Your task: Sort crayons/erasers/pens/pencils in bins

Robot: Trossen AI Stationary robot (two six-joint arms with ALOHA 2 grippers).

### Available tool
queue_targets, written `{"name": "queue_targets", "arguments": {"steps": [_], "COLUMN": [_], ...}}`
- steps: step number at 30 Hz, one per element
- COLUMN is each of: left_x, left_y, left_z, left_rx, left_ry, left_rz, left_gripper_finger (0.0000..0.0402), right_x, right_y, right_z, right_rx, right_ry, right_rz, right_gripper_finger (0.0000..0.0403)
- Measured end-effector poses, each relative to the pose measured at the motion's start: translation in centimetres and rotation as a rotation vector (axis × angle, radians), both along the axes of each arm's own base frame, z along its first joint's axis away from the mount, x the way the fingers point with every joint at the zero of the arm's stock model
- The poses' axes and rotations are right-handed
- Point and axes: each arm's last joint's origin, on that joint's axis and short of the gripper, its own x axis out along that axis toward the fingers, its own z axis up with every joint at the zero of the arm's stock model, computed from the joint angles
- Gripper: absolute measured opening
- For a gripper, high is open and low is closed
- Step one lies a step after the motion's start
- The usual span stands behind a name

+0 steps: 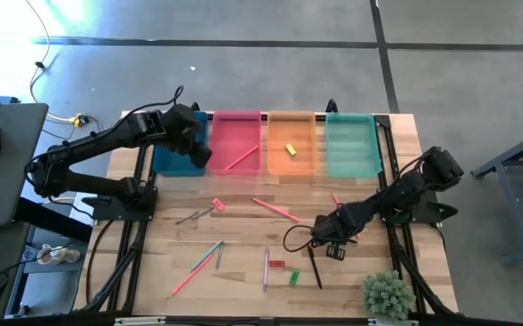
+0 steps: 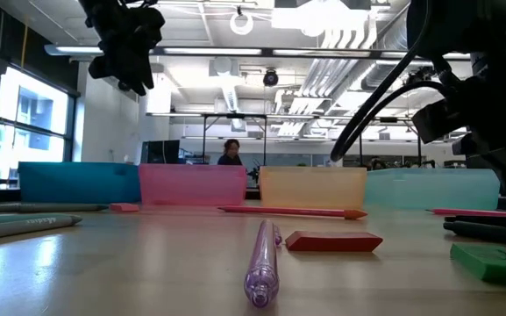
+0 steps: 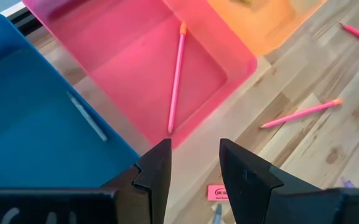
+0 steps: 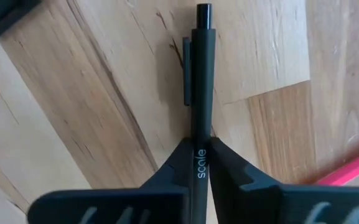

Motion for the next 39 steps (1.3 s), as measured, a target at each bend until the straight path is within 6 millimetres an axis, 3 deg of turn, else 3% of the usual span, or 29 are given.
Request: {"name": "queue_targets", "arguments": {"steps": [6,16,27,39], "left_x": [-0.1,-0.1,-0.3,-0.2], "left_y": [0.0,0.1,0.3,0.3], "left_z": [-0.1,-0.1,0.0,0.0], "left_rx": [0.012,0.068,0.125,0.154], "left_ry": [0.02,0.058,0.1,0.112], "left_rz": [-0.027,-0.05,-0.006,-0.056], "left_gripper_finger": [0.0122,0.0122,0.0122,0.0122], "right_x": [-0.1,0.2,-0.5,-2.5], "right_y": [-0.2,-2.1,-7.8,-14.3], "right_z": [1.1,5.3,9.5,12.7], "right_rx": [0.028,0.076,-0.099,-0.346], "right_ry": [-0.052,-0.283,-0.552,-0.728], "right_rz": [-0.03,-0.218,-0.515,-0.718], "right_gripper_finger": [0.0011,0.0008,0.0008,0.0008]}}
